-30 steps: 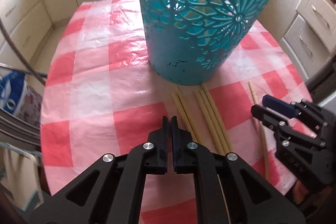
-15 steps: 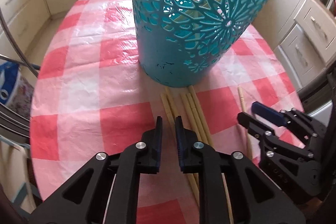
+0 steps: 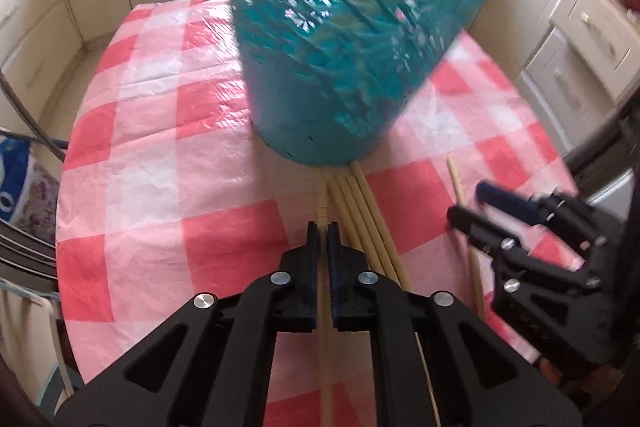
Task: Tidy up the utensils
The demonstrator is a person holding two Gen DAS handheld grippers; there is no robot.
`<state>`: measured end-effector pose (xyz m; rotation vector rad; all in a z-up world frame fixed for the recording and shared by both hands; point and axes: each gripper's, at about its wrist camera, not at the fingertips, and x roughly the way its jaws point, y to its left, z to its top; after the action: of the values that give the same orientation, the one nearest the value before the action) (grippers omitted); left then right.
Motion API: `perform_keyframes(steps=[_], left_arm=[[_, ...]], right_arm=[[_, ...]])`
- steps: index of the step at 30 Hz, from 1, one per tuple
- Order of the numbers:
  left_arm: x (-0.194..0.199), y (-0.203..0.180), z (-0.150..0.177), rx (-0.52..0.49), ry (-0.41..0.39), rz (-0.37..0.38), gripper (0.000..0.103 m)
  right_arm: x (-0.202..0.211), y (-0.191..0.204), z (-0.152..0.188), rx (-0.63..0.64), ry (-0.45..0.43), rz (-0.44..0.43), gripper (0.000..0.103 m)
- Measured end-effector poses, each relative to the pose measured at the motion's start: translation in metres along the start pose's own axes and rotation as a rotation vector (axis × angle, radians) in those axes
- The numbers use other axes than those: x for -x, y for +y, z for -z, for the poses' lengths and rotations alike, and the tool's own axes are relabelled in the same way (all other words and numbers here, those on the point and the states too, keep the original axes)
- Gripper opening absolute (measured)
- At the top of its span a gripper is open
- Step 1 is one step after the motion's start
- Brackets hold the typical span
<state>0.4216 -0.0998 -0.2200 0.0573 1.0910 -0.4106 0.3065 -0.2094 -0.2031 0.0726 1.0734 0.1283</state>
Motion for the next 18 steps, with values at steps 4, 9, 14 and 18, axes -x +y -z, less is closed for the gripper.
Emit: perform_keyframes(steps=[4,9,14,18], left_arm=[[0.057,0.036,-0.023,0.087,-0.191,-0.052,0.004],[0.17,0.043,-0.029,0.158,-0.762,-0.007,0.004],[0.227,-0.007,-0.02,0.103,-1.155,-0.01,0.004],[0.231,-0.033,-0.025,0.114,-1.307,-0.076,0.004]], right_arm=[[0.0,0.003,0.0,0.02,0.0,-0.007,0.016],[-0.001,0.005,-0.002,0.022,-0.001,0.0,0.016],[-0.002,0.006,-0.003,0.012,0.002,-0.003,0.017],[-0.002,0.002,-0.004,-0.003,0.002,-0.013,0.017]])
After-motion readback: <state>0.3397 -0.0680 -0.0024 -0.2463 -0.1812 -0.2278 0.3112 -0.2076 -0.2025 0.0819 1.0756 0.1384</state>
